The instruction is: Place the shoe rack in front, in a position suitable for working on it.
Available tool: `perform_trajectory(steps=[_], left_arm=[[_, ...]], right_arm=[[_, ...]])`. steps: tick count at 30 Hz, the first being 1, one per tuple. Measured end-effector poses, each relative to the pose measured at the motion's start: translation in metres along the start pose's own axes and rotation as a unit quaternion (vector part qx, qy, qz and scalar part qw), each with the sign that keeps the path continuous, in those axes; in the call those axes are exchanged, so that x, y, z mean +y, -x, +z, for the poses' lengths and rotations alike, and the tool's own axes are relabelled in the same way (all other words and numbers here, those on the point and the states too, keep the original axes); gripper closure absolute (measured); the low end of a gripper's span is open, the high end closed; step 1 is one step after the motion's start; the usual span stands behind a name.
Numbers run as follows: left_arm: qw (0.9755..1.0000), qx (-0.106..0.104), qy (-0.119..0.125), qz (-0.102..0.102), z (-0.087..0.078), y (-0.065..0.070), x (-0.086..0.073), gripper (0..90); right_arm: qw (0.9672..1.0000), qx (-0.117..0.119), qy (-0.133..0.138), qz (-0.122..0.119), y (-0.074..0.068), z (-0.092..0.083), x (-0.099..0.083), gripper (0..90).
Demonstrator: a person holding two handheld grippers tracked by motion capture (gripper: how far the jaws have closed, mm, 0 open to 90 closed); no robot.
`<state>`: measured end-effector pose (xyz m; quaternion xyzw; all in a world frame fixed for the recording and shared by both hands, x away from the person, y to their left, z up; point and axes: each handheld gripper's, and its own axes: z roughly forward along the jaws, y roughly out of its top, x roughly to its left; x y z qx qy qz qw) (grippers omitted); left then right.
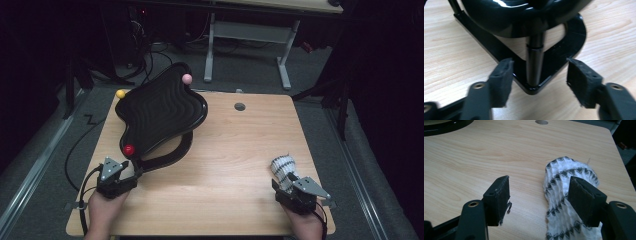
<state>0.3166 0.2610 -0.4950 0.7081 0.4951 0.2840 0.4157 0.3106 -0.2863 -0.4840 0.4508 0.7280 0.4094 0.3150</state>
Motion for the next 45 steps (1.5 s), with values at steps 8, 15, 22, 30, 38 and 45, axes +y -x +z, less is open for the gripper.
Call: perform_trajectory(steps=[8,15,22,30,38,45], left_arm=[[0.9997,0.011,0.017,-0.011,0.007,-0.005,0.001,60.1],[0.9999,0.002,0.014,0.008,0.005,0.002,0.002,74.2],[0.9970,-0.059,0.006,0.050,0.005,0.053,0.003,74.3],[0.9881,-0.111,0.013,0.106,0.024,0.132,0.011,73.9],[0.9854,-0.122,0.016,0.118,0.032,0.149,0.014,71.7],[0.9815,-0.103,0.010,0.161,0.019,0.141,0.002,54.4]], right_arm=[[0.9999,0.009,0.001,-0.014,-0.011,-0.007,-0.003,34.5],[0.9998,0.020,-0.005,-0.003,-0.010,-0.004,-0.005,36.0],[0.9995,0.030,-0.001,0.008,-0.010,-0.003,-0.004,36.7],[0.9989,0.046,-0.010,0.006,-0.015,0.002,-0.003,37.3],[0.9985,0.051,-0.016,0.004,-0.020,0.003,-0.006,34.6],[0.9969,0.077,-0.015,0.004,-0.035,0.010,0.001,27.8]])
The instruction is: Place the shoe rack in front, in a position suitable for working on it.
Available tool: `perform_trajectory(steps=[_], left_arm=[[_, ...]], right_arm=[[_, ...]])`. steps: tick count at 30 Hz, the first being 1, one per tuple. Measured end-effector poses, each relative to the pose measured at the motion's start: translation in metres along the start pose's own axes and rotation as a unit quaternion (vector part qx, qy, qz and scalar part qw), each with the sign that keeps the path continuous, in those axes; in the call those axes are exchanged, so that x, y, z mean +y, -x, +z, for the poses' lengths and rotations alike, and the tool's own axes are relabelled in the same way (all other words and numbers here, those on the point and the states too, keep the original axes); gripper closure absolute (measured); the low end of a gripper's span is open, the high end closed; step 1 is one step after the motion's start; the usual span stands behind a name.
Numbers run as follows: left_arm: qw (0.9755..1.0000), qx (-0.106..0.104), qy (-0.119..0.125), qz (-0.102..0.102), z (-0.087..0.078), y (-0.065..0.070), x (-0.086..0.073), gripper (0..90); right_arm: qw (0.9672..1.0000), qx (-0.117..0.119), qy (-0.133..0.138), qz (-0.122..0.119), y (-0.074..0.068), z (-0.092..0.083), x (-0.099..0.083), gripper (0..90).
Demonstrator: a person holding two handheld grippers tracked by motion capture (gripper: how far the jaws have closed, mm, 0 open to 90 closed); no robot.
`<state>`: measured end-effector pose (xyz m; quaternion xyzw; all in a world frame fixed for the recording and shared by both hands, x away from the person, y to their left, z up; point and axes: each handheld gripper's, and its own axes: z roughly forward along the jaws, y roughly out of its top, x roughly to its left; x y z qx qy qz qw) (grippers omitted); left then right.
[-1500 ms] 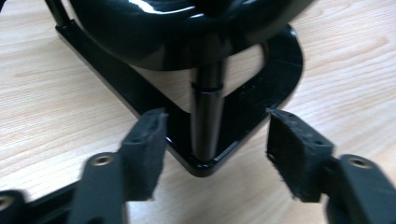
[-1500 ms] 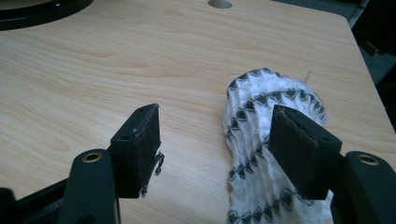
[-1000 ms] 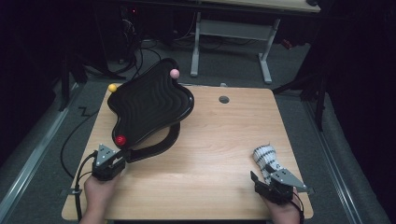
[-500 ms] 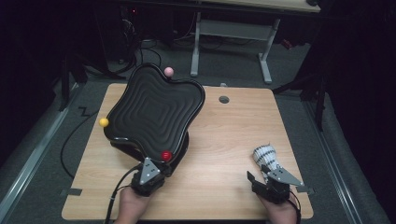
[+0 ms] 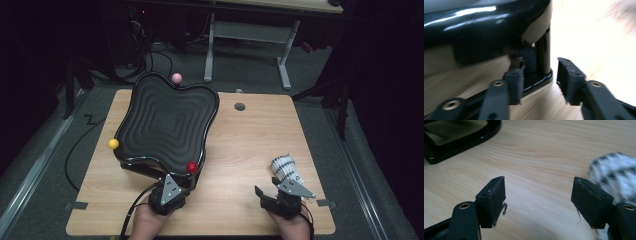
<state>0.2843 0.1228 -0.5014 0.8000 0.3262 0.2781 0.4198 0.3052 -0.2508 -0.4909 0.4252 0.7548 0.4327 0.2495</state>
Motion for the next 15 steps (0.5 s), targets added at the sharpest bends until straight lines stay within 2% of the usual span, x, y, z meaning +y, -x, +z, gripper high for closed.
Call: perform_trajectory(steps=[3,5,6,7,8,11,15], left_arm=[[0.9997,0.015,0.001,-0.022,-0.011,-0.007,-0.007,48.0],[0.9990,0.021,0.004,-0.040,-0.019,-0.013,-0.012,46.9],[0.9990,0.021,0.004,-0.040,-0.019,-0.013,-0.012,46.8],[0.9980,0.026,0.004,-0.058,-0.028,-0.020,-0.018,46.5],[0.9973,0.031,0.004,-0.066,-0.033,-0.023,-0.021,45.9],[0.9945,0.049,0.003,-0.093,-0.048,-0.034,-0.030,45.5],[0.9888,0.075,0.009,-0.129,-0.069,-0.048,-0.043,46.4]], right_arm=[[0.9995,0.030,0.004,-0.010,-0.018,0.013,0.007,25.4],[0.9985,0.053,0.002,-0.015,-0.031,0.024,0.012,25.5],[0.9985,0.053,0.002,-0.015,-0.031,0.024,0.012,25.5],[0.9972,0.072,-0.004,-0.020,-0.043,0.035,0.017,25.6],[0.9960,0.086,-0.009,-0.023,-0.052,0.043,0.020,25.6],[0.9926,0.114,-0.014,-0.040,-0.074,0.058,0.027,25.4],[0.9871,0.150,-0.012,-0.056,-0.101,0.073,0.036,26.9]])
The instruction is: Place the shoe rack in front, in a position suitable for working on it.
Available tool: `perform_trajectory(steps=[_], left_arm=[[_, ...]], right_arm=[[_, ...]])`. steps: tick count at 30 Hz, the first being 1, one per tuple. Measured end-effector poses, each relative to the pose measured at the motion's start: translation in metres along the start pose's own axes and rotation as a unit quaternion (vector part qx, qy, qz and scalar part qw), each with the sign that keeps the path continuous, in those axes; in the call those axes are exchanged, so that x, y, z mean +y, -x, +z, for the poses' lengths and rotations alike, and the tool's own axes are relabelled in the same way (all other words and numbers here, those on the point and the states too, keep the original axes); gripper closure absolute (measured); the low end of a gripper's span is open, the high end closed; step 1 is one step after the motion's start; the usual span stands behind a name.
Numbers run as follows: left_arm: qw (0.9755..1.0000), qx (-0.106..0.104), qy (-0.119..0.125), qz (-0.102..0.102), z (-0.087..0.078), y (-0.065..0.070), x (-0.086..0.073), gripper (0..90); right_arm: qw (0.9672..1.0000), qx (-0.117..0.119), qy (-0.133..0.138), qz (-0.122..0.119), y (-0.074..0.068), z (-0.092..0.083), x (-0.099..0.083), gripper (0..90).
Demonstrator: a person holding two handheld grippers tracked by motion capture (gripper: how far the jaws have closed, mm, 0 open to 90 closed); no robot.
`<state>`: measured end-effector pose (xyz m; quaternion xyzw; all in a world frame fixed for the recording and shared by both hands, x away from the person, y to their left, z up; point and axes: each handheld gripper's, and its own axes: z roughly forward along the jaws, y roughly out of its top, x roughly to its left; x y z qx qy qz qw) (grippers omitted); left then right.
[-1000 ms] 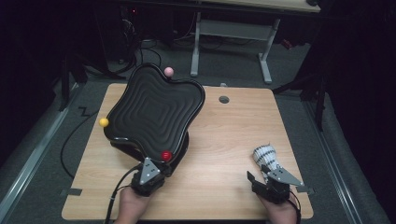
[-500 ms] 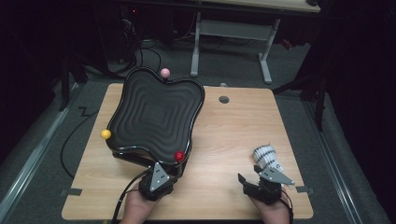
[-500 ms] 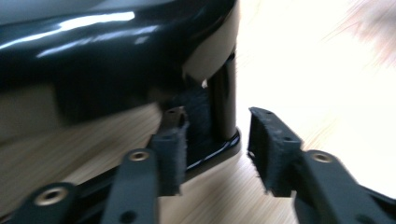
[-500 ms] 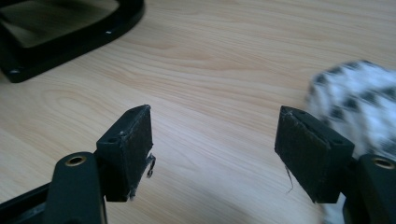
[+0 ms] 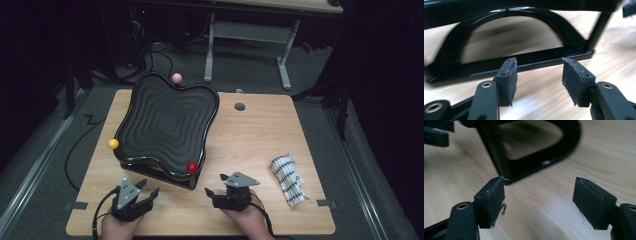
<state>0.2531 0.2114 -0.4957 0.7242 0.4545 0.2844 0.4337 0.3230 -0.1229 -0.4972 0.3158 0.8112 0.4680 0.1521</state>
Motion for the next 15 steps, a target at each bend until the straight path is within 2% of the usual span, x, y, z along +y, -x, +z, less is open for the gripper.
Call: perform_trajectory(steps=[1,2,3,5,10,12,13,15], left_arm=[[1.0000,0.007,0.000,-0.006,-0.004,-0.004,-0.002,46.5],[1.0000,0.007,0.000,-0.006,-0.004,-0.004,-0.002,46.7],[0.9996,0.020,-0.002,-0.018,-0.011,-0.013,-0.007,46.7],[0.9991,0.032,-0.004,-0.028,-0.017,-0.020,-0.011,46.7],[0.9976,0.051,0.001,-0.048,-0.026,-0.032,-0.016,46.6],[0.9966,0.067,0.000,-0.048,-0.029,-0.036,-0.017,45.7],[0.9964,0.070,0.000,-0.047,-0.030,-0.038,-0.017,45.7],[0.9961,0.074,0.000,-0.049,-0.029,-0.041,-0.016,45.2]], right_arm=[[0.9999,0.008,-0.003,-0.009,-0.007,0.008,0.003,28.1],[0.9999,0.008,-0.003,-0.009,-0.007,0.008,0.003,28.1],[0.9994,0.013,-0.006,-0.031,-0.019,0.020,0.007,31.8],[0.9986,0.012,-0.002,-0.051,-0.028,0.030,0.010,38.2],[0.9987,0.012,0.010,-0.048,-0.037,0.048,0.019,48.9],[0.9983,0.011,0.014,-0.055,-0.043,0.055,0.022,62.4],[0.9976,-0.001,0.015,-0.067,-0.045,0.055,0.021,71.0],[0.9980,0.010,0.015,-0.060,-0.043,0.052,0.021,74.6]])
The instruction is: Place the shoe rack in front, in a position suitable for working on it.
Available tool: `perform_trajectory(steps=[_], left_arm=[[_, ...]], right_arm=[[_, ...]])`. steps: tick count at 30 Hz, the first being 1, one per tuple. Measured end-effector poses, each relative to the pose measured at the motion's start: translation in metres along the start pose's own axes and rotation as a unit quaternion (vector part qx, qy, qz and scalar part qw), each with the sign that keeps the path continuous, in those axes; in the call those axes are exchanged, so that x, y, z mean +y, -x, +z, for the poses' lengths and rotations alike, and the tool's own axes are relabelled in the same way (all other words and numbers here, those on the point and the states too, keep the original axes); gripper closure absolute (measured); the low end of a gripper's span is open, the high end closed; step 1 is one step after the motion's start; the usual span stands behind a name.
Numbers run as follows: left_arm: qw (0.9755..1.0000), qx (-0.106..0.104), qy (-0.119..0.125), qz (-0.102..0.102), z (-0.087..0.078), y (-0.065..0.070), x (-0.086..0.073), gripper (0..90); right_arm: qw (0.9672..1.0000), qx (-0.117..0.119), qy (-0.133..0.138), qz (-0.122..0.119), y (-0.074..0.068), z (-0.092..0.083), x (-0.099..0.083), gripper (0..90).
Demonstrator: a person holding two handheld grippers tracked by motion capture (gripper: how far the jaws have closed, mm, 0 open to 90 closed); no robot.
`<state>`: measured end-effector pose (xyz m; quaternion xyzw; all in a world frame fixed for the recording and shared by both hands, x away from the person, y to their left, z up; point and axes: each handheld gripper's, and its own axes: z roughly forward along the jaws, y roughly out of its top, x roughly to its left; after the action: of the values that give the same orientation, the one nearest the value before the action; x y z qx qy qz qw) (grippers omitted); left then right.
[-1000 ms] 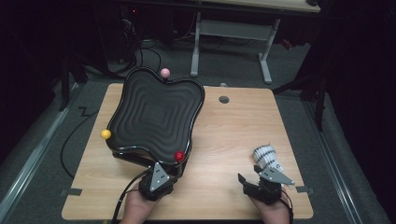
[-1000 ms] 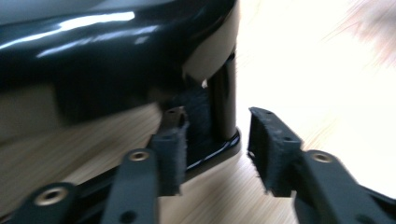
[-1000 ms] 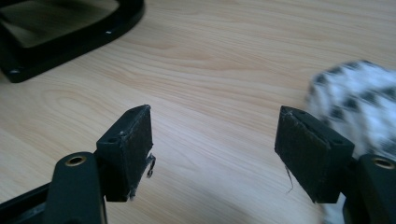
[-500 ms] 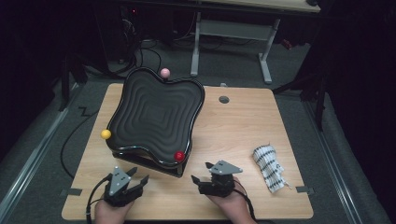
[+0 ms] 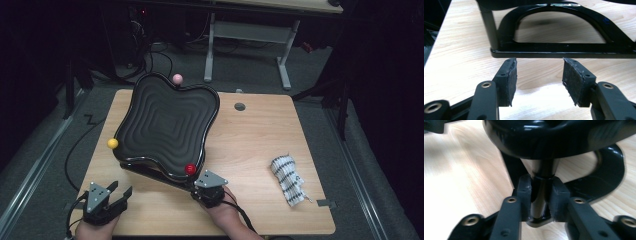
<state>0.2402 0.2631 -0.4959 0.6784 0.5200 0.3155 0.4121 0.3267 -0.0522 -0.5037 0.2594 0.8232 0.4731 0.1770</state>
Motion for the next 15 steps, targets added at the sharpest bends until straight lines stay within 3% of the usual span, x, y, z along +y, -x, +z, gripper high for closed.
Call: perform_trajectory(steps=[3,8,14,15], left_arm=[[1.0000,0.004,0.001,-0.008,0.003,-0.004,0.000,45.1],[0.9999,-0.009,-0.001,-0.012,0.014,-0.003,0.004,44.7],[0.9993,-0.033,0.016,-0.003,0.019,0.003,0.010,44.9],[0.9987,-0.049,0.017,0.001,0.022,0.004,0.012,44.9]], right_arm=[[1.0000,-0.007,-0.003,0.001,0.001,-0.005,-0.002,74.7],[0.9996,-0.023,-0.008,0.011,0.013,-0.022,-0.011,74.7],[0.9986,-0.043,-0.016,0.025,0.031,-0.048,-0.024,74.7],[0.9978,-0.054,-0.020,0.032,0.040,-0.059,-0.030,74.7]])
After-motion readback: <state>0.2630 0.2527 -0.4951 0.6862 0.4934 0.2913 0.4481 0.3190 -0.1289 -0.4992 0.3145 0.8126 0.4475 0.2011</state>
